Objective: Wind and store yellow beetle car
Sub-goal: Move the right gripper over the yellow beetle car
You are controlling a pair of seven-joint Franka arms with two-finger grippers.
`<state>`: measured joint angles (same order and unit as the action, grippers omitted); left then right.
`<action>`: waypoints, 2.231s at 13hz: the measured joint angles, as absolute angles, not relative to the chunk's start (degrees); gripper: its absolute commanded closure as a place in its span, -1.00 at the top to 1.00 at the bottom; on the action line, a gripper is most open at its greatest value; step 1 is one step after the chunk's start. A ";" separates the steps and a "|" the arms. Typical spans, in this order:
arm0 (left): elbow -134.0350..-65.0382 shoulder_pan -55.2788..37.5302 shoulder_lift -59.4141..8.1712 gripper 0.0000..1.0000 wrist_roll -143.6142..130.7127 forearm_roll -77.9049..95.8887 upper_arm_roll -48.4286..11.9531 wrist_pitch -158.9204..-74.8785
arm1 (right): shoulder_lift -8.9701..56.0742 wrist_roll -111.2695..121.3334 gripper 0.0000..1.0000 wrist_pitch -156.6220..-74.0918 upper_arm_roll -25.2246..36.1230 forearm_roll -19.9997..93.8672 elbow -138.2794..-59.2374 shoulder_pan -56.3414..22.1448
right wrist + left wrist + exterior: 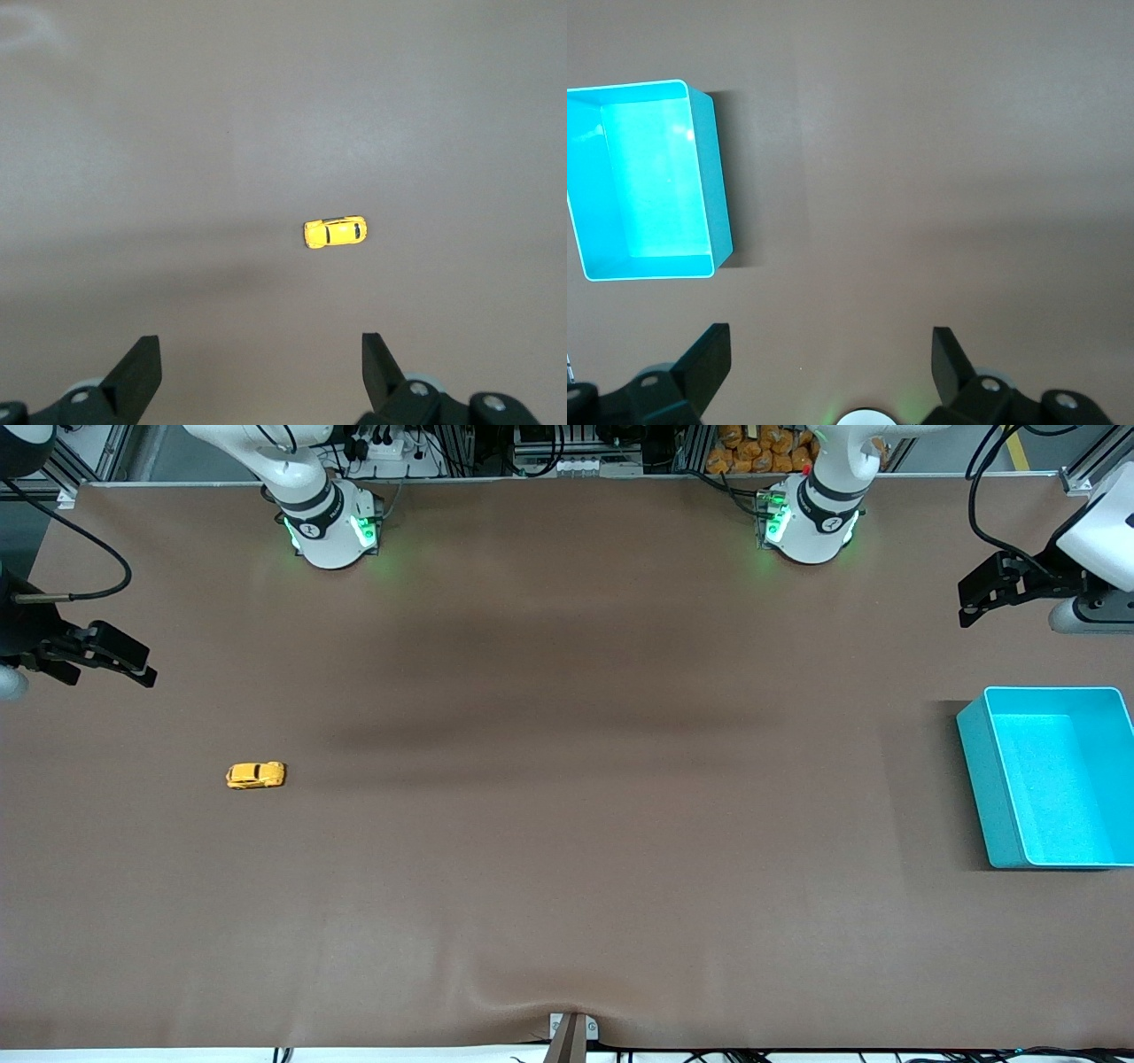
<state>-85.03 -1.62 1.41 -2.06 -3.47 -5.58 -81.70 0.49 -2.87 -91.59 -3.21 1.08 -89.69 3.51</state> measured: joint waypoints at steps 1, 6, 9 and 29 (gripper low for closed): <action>-85.04 -1.62 1.41 1.00 -2.14 -3.47 -5.58 -81.70 | 0.49 -2.86 1.00 -91.59 -3.16 1.08 -89.69 3.52; -85.07 -1.63 1.41 1.00 -2.22 -2.99 -5.60 -81.70 | 0.49 -2.99 1.00 -91.13 -2.89 1.08 -89.74 3.54; -85.13 -1.61 1.41 1.00 -2.29 -0.83 -5.59 -81.70 | 0.51 -3.39 1.00 -90.29 -1.89 1.08 -89.93 3.68; -85.35 -1.53 1.40 1.00 -2.29 -0.39 -5.42 -81.70 | 16.95 -62.92 1.00 -98.52 2.02 4.42 -94.54 6.01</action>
